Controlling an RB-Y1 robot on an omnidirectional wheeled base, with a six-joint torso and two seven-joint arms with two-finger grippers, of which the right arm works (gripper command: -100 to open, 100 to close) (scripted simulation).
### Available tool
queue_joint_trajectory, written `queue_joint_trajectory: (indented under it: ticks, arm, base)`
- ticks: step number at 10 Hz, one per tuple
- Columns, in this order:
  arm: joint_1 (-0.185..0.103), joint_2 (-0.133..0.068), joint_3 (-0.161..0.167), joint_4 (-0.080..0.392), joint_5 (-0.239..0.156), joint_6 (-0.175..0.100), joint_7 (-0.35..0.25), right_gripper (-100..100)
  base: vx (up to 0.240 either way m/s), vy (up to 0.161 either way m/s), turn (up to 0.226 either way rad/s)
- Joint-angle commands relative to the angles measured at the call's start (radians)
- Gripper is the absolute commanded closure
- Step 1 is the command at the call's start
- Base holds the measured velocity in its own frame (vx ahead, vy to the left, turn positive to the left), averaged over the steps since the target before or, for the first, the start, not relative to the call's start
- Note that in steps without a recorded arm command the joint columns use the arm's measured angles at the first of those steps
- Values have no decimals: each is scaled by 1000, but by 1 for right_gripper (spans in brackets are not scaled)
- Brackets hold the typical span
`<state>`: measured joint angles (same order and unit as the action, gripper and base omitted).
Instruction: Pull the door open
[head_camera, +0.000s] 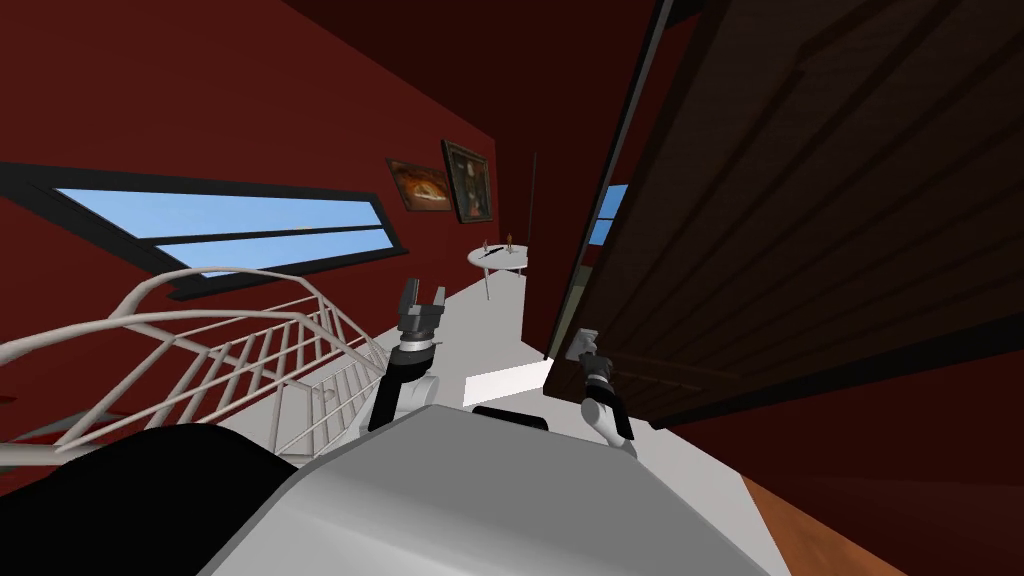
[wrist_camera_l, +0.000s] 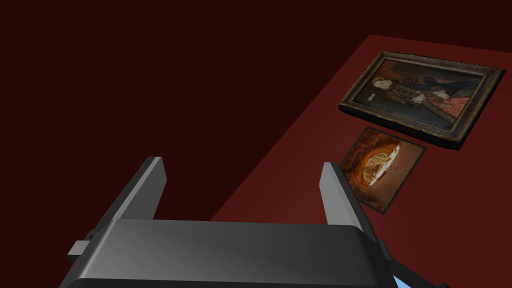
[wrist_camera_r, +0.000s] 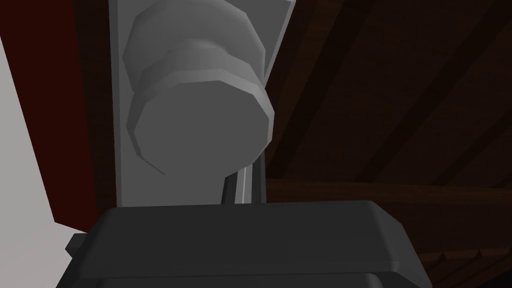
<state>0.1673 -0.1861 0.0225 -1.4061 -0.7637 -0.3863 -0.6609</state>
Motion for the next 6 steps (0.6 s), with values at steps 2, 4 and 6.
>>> queue_joint_trajectory:
  ticks: [2, 4, 6]
  arm:
    - [-16, -6, 34, -6, -27, -9, -58, -100]
    - [-13, -10, 37, -11, -47, -8, -84, -100]
    - [-7, -17, 42, -20, -83, -7, -132, -100]
  base:
    - [-63, -20, 39]
    - [-72, -21, 75]
    - [-57, -34, 69]
